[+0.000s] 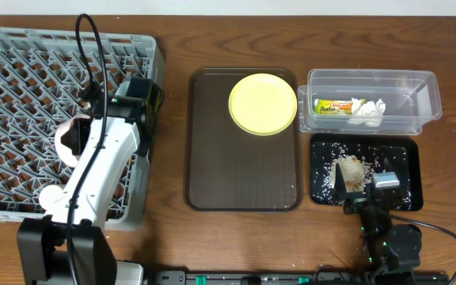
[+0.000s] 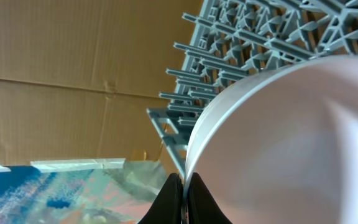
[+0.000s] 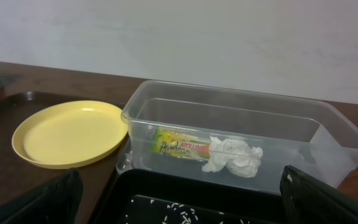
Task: Sort waste into correct bins and load items into the dishwasher
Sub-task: 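Carry the white bowl left and stand it in the dish rack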
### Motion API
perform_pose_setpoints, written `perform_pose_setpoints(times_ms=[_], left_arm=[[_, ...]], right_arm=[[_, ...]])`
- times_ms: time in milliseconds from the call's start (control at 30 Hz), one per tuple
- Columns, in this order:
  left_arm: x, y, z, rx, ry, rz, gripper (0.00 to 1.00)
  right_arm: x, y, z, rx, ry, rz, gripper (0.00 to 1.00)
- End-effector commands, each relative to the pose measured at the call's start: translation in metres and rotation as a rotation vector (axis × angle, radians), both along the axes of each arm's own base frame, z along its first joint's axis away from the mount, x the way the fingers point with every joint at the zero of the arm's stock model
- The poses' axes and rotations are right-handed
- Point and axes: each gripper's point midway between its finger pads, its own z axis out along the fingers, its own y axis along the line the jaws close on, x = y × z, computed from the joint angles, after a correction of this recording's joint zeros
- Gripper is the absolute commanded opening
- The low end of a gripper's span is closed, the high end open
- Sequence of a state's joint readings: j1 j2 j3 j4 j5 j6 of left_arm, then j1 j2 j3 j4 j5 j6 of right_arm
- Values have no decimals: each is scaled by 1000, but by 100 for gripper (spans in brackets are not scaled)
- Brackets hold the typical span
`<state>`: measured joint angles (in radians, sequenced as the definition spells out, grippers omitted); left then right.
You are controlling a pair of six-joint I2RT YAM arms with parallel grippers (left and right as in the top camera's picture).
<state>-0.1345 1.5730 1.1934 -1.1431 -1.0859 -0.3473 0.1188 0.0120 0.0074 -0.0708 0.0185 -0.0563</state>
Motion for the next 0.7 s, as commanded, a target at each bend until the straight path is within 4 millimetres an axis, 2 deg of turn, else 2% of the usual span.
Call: perform_pose_setpoints(times_ms=[0,200,367,533,667], left_arm=[[-3,0,-10,-2,-3,10,6],[0,-8,-13,-10,-4,-16,6],[-3,-18,-32,-105,14,-19,6],[-6,-20,-42,-134,29,-17,6],[-8,-31,-54,-215,48,-24,8]], right_arm=[[0,-2,0,-9,-2,-9,99],[0,-2,0,-9,-2,-9,99],[0,-2,0,-9,-2,-9,99],[0,-2,0,-9,-2,-9,99],[0,-2,0,-9,-2,-9,99]])
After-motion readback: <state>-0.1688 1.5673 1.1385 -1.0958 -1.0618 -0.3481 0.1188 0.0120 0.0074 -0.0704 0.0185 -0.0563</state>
